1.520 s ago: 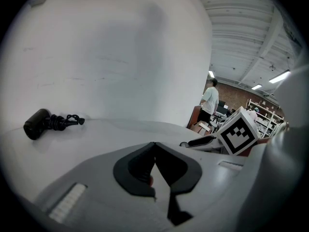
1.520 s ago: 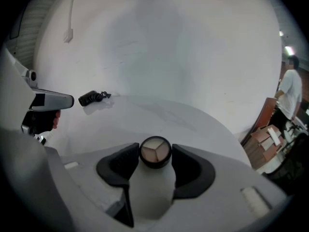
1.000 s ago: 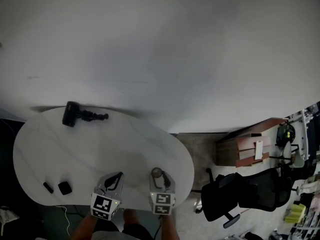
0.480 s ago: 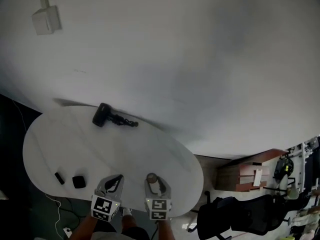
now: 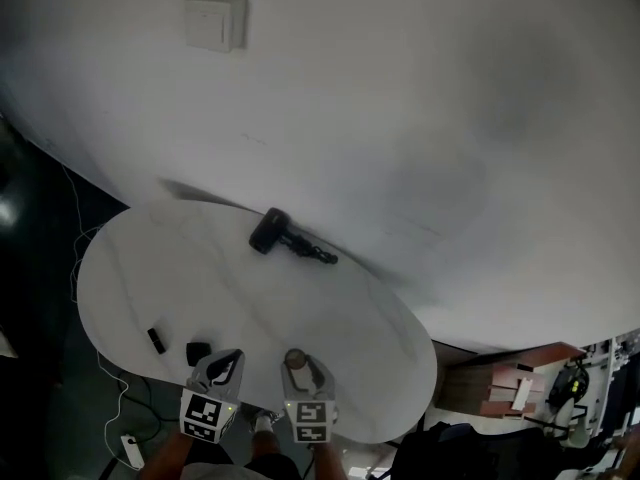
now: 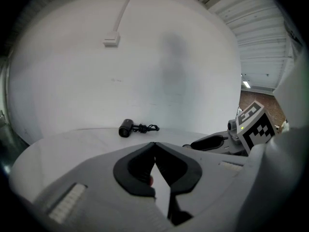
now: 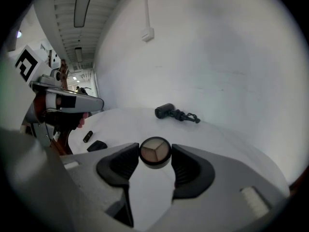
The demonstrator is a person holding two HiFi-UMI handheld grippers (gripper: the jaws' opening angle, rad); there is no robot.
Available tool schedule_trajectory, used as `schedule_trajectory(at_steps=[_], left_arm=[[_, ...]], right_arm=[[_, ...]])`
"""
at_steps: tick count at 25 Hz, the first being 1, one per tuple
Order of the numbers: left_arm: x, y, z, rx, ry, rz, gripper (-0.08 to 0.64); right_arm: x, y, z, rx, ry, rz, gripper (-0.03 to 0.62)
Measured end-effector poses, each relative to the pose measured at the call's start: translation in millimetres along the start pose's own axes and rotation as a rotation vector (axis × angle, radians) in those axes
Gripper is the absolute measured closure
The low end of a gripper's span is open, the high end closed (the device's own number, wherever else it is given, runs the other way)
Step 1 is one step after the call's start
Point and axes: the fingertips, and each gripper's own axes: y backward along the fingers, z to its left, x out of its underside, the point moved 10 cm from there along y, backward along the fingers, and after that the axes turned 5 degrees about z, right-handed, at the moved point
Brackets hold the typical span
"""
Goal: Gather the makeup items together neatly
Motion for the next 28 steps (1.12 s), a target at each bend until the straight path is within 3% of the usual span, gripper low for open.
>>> schedule_trajectory(at_steps=[14, 28], left_arm=[[57.9, 68.5, 76.6, -0.164, 0.11, 0.025, 0.549], [113.3, 75.7, 100.1, -0.187, 0.179, 0.101, 0.549]], right_arm=[[0.4, -53.2, 113.0, -0.191, 0.134, 0.067, 0.382], [37.8, -94.2, 138.1, -0.208, 0.169, 0.17, 0.382]])
